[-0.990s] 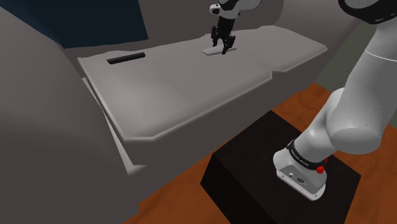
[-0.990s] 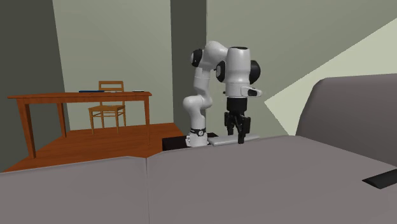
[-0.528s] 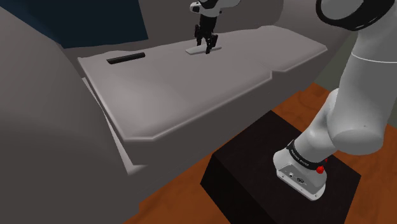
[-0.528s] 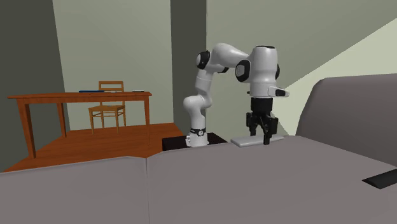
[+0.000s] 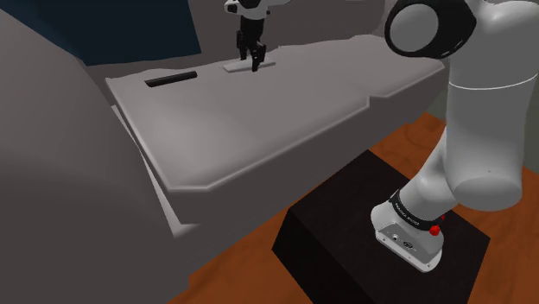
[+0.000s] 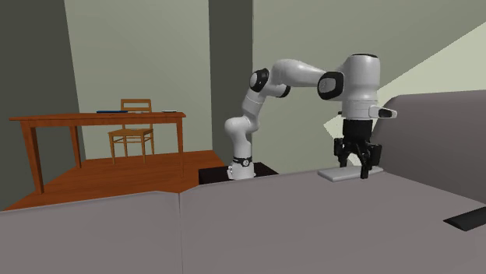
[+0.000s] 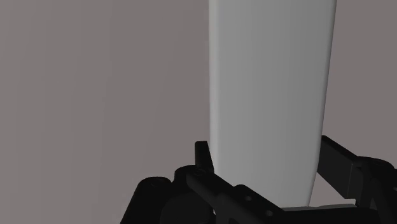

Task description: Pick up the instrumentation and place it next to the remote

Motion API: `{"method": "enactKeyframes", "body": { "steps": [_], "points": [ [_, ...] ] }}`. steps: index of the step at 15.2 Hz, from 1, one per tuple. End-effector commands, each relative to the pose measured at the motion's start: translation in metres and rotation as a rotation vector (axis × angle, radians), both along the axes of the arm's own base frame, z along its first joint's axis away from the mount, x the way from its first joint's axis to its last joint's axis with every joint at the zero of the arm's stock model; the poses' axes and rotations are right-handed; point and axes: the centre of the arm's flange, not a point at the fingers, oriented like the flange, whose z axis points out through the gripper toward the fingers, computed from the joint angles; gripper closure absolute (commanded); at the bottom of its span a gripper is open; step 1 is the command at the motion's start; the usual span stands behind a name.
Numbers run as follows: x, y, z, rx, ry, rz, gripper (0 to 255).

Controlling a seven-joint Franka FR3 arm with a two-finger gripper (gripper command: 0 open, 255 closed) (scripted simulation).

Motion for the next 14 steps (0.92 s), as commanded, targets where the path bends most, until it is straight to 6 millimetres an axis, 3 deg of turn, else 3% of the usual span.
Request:
{"method": "enactKeyframes", "body": {
  "steps": [1, 6, 14],
  "points": [
    [0.012, 0.025, 0.001, 0.001, 0.000, 0.000, 255],
    [0.044, 0.086, 0.002, 0.001, 0.000, 0.000, 255],
    [0.044, 0.086, -0.041, 0.001, 0.000, 0.000, 255]
  ]
}}
